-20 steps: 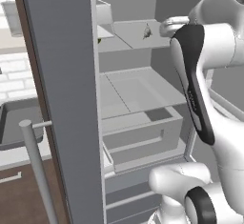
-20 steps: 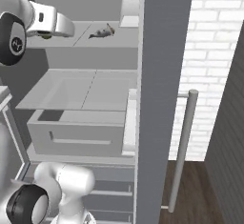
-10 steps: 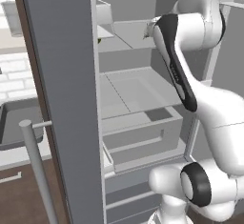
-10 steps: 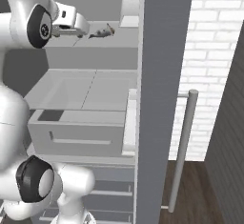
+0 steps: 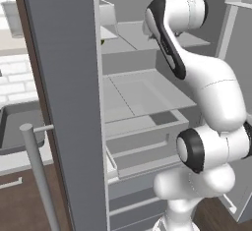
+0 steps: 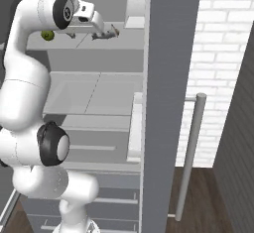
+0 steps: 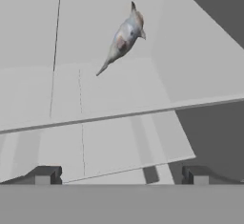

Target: Place one lime and one fish in each tupperware on the nearby counter, to pack two identical lunches.

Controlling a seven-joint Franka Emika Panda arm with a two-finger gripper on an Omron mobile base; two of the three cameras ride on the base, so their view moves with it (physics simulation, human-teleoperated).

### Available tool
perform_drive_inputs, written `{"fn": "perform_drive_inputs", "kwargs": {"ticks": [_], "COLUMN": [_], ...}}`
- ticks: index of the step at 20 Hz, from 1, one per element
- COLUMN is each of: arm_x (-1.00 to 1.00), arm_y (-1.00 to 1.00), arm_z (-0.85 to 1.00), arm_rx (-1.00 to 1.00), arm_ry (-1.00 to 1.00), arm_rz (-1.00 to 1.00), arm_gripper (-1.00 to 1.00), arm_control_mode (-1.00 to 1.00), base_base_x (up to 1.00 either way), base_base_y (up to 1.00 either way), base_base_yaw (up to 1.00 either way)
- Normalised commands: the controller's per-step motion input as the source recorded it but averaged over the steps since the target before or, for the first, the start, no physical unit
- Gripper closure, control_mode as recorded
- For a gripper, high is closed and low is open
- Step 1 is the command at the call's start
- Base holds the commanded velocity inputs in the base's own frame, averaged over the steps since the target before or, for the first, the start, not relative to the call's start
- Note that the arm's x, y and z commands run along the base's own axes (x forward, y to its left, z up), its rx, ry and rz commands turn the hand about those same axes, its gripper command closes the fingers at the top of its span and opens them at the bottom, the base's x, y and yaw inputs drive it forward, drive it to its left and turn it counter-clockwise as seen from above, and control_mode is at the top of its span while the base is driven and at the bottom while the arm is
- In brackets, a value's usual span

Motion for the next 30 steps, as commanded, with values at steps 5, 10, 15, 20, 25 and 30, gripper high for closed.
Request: {"fn": "perform_drive_inputs", "kwargs": {"ticks": [5, 10, 15, 20, 25, 30], "arm_x": [0.28, 0.20, 0.29, 0.07, 0.03, 0.22], "arm_y": [0.00, 0.00, -0.05, -0.04, 0.00, 0.00], "arm_z": [-0.14, -0.36, -0.10, -0.15, -0.37, -0.07], "arm_rx": [0.00, 0.00, 0.00, 0.00, 0.06, 0.04], "arm_ry": [0.18, 0.17, 0.05, -0.18, -0.37, -0.08], "arm_rz": [0.00, 0.00, 0.00, 0.00, 0.00, -0.01], "arm_gripper": [-1.00, -1.00, -1.00, -1.00, -1.00, -1.00], "arm_control_mode": [-1.00, -1.00, -1.00, -1.00, -1.00, -1.00], "base_base_x": [0.00, 0.00, 0.00, 0.00, 0.00, 0.00], "base_base_y": [0.00, 0.00, 0.00, 0.00, 0.00, 0.00], "base_base_yaw": [0.00, 0.00, 0.00, 0.00, 0.00, 0.00]}}
